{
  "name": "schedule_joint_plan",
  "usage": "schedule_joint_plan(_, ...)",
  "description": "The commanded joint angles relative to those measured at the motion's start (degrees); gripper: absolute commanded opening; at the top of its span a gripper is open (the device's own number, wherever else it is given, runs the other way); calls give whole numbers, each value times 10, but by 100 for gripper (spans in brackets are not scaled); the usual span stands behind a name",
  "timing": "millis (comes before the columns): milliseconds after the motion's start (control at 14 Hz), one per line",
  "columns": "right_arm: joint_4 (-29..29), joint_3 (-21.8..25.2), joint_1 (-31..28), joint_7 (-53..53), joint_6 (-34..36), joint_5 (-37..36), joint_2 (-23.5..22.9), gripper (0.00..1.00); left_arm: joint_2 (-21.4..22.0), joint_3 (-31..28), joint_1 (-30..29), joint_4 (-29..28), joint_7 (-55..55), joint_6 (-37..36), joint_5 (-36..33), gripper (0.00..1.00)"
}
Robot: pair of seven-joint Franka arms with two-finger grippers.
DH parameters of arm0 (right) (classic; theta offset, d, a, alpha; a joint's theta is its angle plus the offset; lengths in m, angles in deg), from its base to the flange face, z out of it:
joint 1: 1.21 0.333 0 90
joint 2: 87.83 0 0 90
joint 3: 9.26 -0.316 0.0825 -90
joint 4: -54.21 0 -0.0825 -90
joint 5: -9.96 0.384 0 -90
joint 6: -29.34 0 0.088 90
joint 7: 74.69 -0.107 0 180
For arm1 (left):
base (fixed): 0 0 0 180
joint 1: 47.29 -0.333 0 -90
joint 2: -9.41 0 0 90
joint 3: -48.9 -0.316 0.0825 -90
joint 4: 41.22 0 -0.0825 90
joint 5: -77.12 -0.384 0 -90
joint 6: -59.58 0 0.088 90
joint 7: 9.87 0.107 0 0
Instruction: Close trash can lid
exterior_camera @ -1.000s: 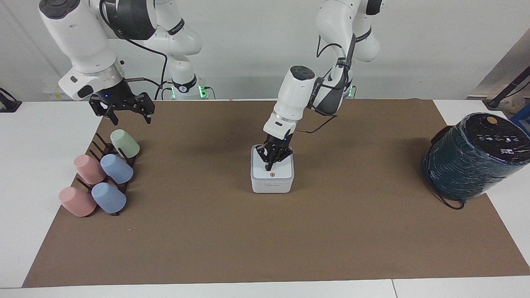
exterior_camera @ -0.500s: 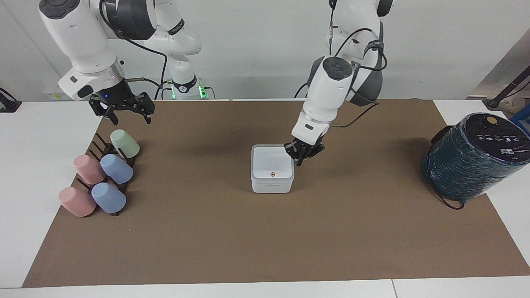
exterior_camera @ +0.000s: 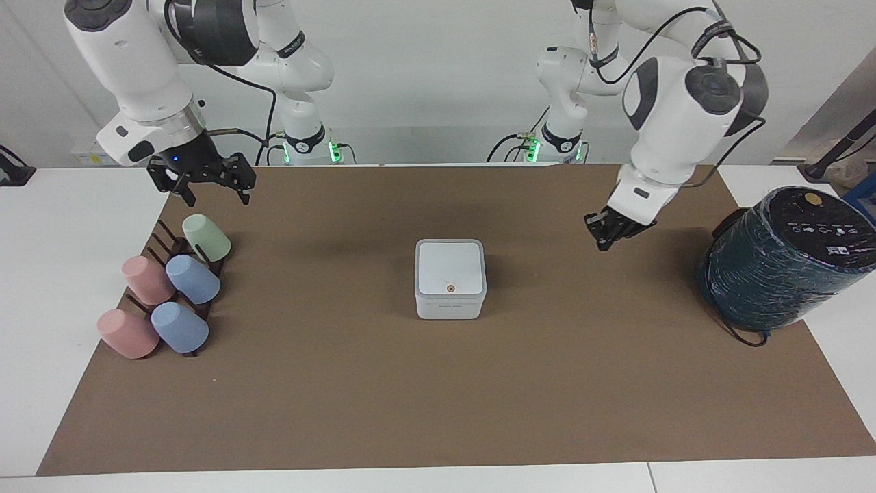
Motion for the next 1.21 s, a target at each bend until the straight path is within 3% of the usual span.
schedule_joint_plan(0,-7,-2,-2,9,5,2,8,100,49,7,-38,-6,42,-47,-20,31)
schedule_joint_plan(143,-7,-2,-2,10,5,2,8,100,66,6,-41,-6,42,-64,-28,74)
schedule_joint_plan(286,-7,-2,-2,9,5,2,8,100,76,7,-41,-6,46,-63,-38,100)
schedule_joint_plan(1143,-7,-2,-2,10,5,2,8,100,83,7,-40,-5,82,-47,-33,100)
